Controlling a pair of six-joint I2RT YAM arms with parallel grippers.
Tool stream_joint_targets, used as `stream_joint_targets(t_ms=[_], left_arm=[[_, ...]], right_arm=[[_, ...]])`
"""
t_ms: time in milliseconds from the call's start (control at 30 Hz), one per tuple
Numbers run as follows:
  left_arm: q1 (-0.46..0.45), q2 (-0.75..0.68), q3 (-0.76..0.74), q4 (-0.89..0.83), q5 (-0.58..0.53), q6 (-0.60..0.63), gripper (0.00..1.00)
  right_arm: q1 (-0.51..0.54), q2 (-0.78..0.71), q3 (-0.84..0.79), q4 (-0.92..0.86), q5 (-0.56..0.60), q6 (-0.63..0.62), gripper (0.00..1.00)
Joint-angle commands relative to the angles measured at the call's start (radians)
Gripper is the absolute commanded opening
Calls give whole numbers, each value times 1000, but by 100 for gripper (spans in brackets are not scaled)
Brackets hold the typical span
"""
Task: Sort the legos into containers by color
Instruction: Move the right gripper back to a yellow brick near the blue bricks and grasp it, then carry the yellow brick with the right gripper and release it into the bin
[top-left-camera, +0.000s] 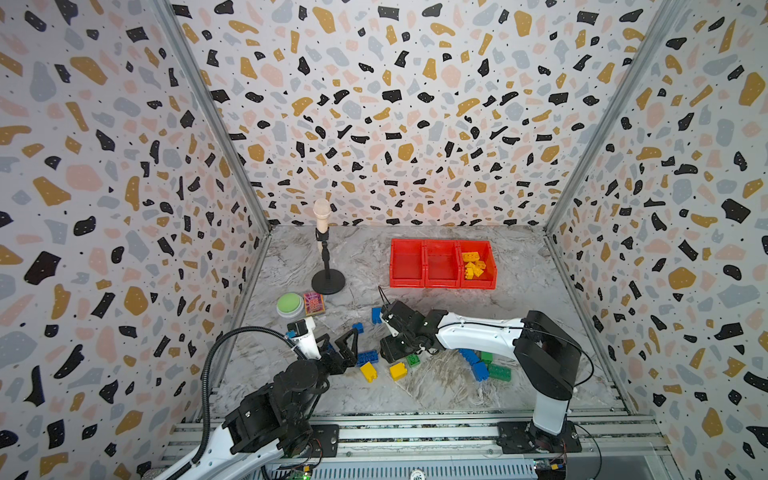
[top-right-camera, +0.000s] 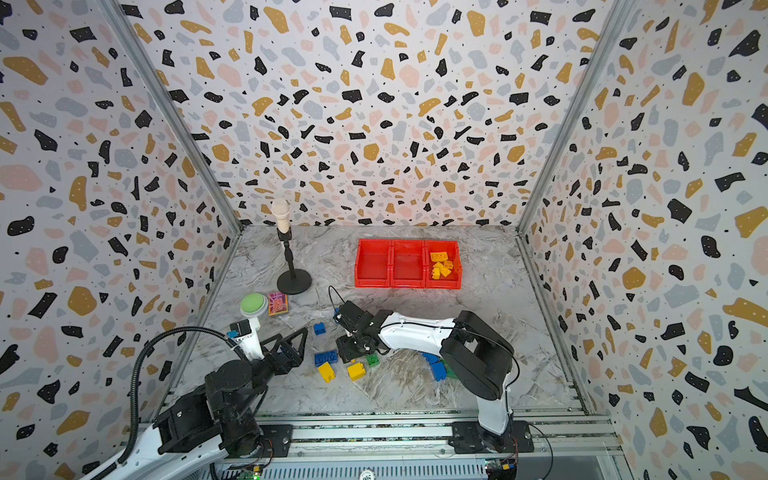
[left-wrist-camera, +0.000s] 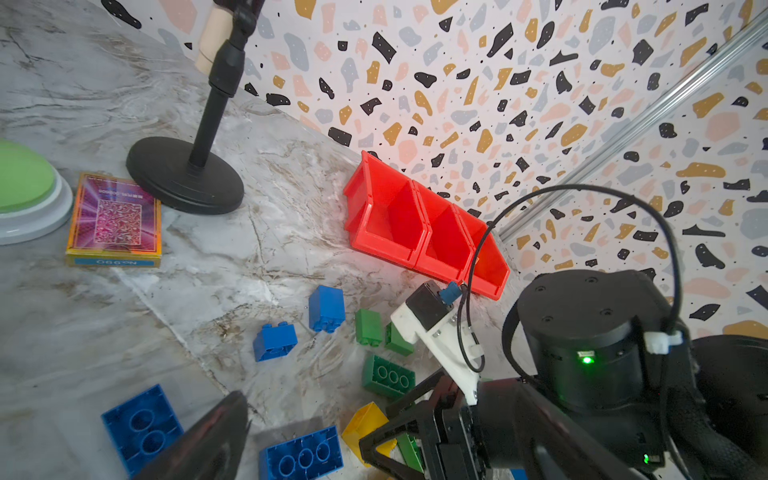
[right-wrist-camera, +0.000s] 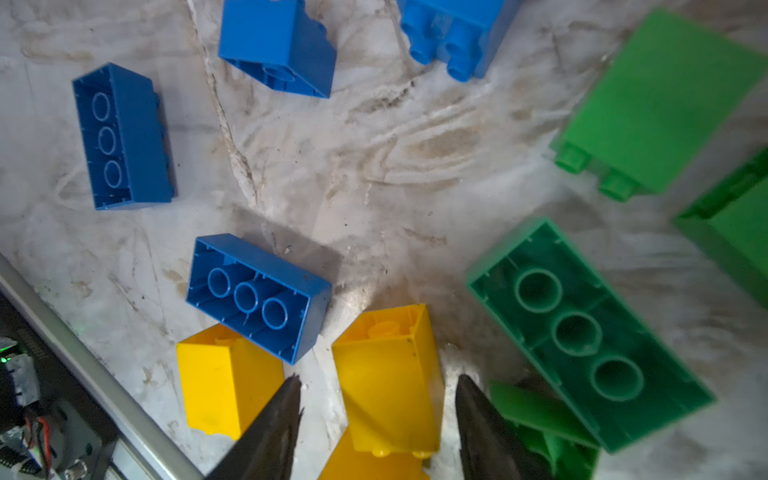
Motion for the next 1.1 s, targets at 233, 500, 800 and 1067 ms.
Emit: stream_joint_targets(t_ms=[233, 500, 800, 1067], left_arm=[[-6, -26, -2, -17, -55, -8, 100], [-6, 30, -4, 60, -38, 21, 100], [-6, 446, 112, 342, 58, 193, 100], [-3, 912, 393, 535, 144, 295, 100]], right_arm=[[2, 44, 27, -29, -23, -10, 46], [-23, -4, 65, -72, -10, -35, 29], [-322, -179, 73, -142, 9, -147, 30], [-665, -126, 155, -120, -144, -240, 30]])
